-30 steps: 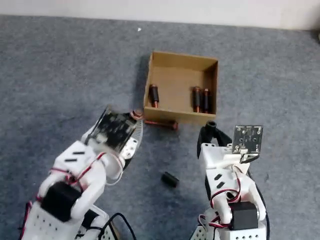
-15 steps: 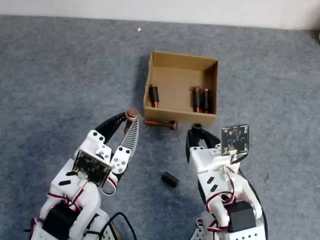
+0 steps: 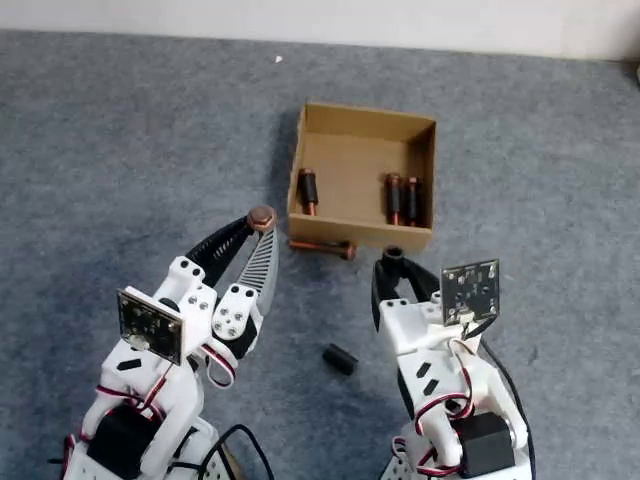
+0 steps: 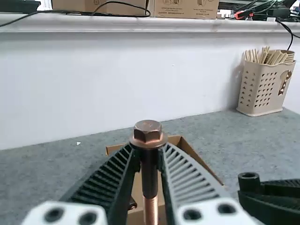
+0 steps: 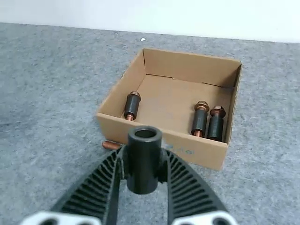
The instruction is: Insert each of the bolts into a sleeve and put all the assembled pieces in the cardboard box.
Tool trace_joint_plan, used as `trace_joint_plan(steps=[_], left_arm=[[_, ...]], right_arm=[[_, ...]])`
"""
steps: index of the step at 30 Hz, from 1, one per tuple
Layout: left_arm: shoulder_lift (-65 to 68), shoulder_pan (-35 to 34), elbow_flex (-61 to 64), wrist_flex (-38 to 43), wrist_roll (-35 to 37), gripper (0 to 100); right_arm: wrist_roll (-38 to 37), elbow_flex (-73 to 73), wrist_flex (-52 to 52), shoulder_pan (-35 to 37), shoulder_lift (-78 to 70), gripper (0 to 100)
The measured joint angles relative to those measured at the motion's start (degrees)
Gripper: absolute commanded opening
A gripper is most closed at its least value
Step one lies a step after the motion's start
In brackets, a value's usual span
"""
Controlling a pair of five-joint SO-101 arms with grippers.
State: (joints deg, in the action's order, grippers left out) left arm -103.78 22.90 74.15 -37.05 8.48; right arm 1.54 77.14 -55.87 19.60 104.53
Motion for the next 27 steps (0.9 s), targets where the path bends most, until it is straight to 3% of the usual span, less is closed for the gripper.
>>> trace_joint_plan(steps=[12, 19, 27], left_arm=[[0.0, 0.0, 0.0, 5.19, 1.76, 1], [0.0, 0.09, 0.0, 6.42, 1.85, 1], [0.0, 5.98, 5.36, 8.88, 1.85, 1]], right_arm=[[-0.53, 2.2, 3.69, 14.51, 0.09, 0.5], [-9.49, 12.13, 14.95, 17.49, 0.09, 0.5], [-10.46, 13.45, 17.23, 17.85, 0.09, 0.5]])
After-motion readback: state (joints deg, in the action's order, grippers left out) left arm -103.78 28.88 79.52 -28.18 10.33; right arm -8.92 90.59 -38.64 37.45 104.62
